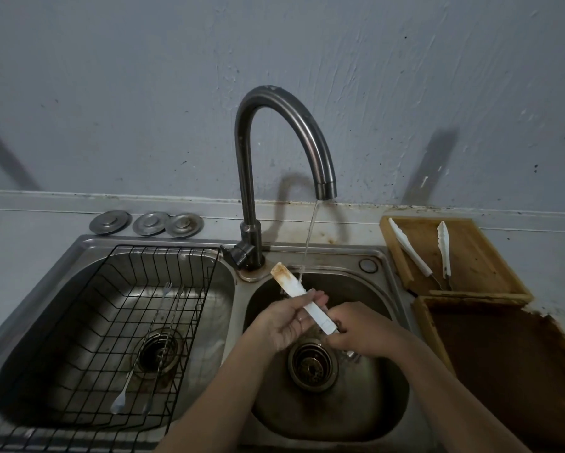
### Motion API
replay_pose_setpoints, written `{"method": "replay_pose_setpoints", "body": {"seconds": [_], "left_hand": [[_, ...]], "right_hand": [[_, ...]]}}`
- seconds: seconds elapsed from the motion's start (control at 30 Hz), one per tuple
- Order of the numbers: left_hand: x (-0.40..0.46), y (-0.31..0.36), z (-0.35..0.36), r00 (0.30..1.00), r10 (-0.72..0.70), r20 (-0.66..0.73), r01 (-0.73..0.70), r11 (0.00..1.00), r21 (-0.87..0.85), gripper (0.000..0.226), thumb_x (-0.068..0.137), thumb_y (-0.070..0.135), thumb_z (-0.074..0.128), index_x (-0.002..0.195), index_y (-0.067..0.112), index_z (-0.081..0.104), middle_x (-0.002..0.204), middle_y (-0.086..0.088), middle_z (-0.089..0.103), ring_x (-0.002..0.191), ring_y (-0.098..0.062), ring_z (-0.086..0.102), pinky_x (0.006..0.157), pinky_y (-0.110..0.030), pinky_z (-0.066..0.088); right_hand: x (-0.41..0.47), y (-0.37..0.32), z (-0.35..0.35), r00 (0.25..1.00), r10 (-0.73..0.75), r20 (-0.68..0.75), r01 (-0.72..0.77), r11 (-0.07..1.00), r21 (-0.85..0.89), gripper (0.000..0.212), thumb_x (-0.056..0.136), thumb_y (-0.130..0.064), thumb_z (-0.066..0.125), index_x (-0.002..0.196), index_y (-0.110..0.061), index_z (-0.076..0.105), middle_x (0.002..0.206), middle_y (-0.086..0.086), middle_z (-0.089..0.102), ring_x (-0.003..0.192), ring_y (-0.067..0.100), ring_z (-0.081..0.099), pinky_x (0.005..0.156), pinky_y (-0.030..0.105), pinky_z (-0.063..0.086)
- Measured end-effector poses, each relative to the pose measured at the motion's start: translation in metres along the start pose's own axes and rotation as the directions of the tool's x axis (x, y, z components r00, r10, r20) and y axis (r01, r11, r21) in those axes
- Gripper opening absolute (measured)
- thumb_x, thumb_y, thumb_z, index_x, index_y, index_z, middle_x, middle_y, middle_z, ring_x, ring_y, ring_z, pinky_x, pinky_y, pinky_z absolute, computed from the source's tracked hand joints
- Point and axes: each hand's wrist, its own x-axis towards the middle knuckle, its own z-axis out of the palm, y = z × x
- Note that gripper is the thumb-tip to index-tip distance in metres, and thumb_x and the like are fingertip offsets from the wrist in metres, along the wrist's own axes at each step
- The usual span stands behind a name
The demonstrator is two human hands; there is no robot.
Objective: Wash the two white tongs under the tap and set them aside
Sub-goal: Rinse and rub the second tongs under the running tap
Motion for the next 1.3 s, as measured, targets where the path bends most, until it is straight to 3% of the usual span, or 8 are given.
{"method": "replay_pose_setpoints", "body": {"seconds": [0.13, 0.33, 0.53, 0.73, 0.87, 1.0, 1.2, 1.3], "left_hand": [[0.004, 0.013, -0.010, 0.993, 0.083, -0.080, -0.092, 0.988, -0.122, 0.033, 0.091, 0.016, 0.055, 0.115, -0.007, 0.052, 0.092, -0.023, 0.069, 0.082, -0.028, 0.069, 0.058, -0.038, 0.061], [0.003, -0.006, 0.003, 0.999, -0.036, 0.010, 0.036, 0.999, 0.006, 0.031, 0.084, 0.009, 0.062, 0.110, -0.006, 0.056, 0.086, -0.021, 0.074, 0.075, -0.024, 0.074, 0.058, -0.033, 0.060], [0.012, 0.021, -0.004, 0.990, 0.102, -0.095, -0.117, 0.978, -0.174, 0.038, 0.097, 0.027, 0.044, 0.115, -0.005, 0.049, 0.089, -0.021, 0.069, 0.070, -0.027, 0.072, 0.058, -0.043, 0.059], [0.012, -0.003, 0.003, 0.999, -0.036, 0.018, 0.036, 0.999, 0.013, 0.016, 0.089, 0.006, 0.054, 0.100, -0.005, 0.057, 0.077, -0.017, 0.074, 0.069, -0.020, 0.073, 0.065, -0.039, 0.060], [0.012, 0.010, 0.000, 0.997, -0.025, -0.067, 0.018, 0.994, -0.108, 0.045, 0.096, 0.038, 0.041, 0.115, -0.003, 0.046, 0.086, -0.024, 0.070, 0.073, -0.031, 0.070, 0.057, -0.048, 0.059], [0.014, 0.010, -0.002, 0.998, -0.029, -0.061, 0.019, 0.988, -0.150, 0.057, 0.095, 0.052, 0.032, 0.105, -0.002, 0.045, 0.085, -0.025, 0.072, 0.079, -0.034, 0.070, 0.068, -0.051, 0.055], [0.009, 0.009, -0.004, 0.992, -0.109, 0.063, 0.097, 0.980, 0.176, 0.026, 0.090, 0.017, 0.053, 0.102, -0.004, 0.062, 0.093, -0.020, 0.074, 0.082, -0.025, 0.073, 0.075, -0.038, 0.058], [0.010, 0.016, -0.006, 0.999, -0.043, -0.013, 0.043, 0.999, 0.017, 0.028, 0.093, 0.021, 0.052, 0.107, -0.003, 0.054, 0.086, -0.022, 0.073, 0.073, -0.033, 0.073, 0.065, -0.048, 0.057]], "right_hand": [[-0.006, 0.008, -0.002, 0.998, 0.057, 0.019, -0.058, 0.997, 0.050, 0.012, 0.082, -0.029, 0.066, 0.081, -0.018, 0.062, 0.076, -0.001, 0.064, 0.053, 0.003, 0.061, 0.044, 0.013, 0.047], [-0.007, 0.009, -0.006, 0.998, 0.049, 0.042, -0.052, 0.996, 0.071, 0.018, 0.082, -0.028, 0.064, 0.086, -0.010, 0.063, 0.074, 0.005, 0.063, 0.058, 0.012, 0.060, 0.047, 0.017, 0.045], [-0.017, 0.018, -0.012, 0.990, 0.034, 0.140, -0.053, 0.989, 0.141, 0.007, 0.082, -0.029, 0.066, 0.082, -0.030, 0.060, 0.077, -0.003, 0.066, 0.063, 0.011, 0.067, 0.054, 0.022, 0.053], [-0.019, 0.020, -0.012, 0.990, 0.033, 0.135, -0.051, 0.989, 0.139, 0.006, 0.084, -0.028, 0.066, 0.084, -0.024, 0.061, 0.077, -0.003, 0.065, 0.066, 0.012, 0.065, 0.058, 0.024, 0.053], [-0.021, 0.020, -0.010, 0.990, 0.033, 0.137, -0.048, 0.993, 0.110, 0.006, 0.084, -0.027, 0.066, 0.083, -0.027, 0.060, 0.076, -0.004, 0.064, 0.061, 0.005, 0.062, 0.058, 0.024, 0.053], [-0.022, 0.017, -0.011, 0.990, 0.001, 0.142, -0.014, 0.996, 0.093, 0.013, 0.084, -0.027, 0.065, 0.075, -0.031, 0.057, 0.069, -0.008, 0.058, 0.059, 0.003, 0.056, 0.058, 0.022, 0.046], [-0.028, 0.023, -0.017, 0.989, -0.004, 0.149, -0.017, 0.990, 0.141, 0.006, 0.083, -0.026, 0.065, 0.081, -0.031, 0.062, 0.073, -0.009, 0.065, 0.065, 0.000, 0.063, 0.062, 0.024, 0.052], [-0.033, 0.022, -0.020, 0.989, -0.009, 0.150, -0.011, 0.991, 0.131, 0.005, 0.084, -0.026, 0.065, 0.089, -0.026, 0.066, 0.073, -0.012, 0.064, 0.065, -0.006, 0.060, 0.057, 0.016, 0.045]]}}
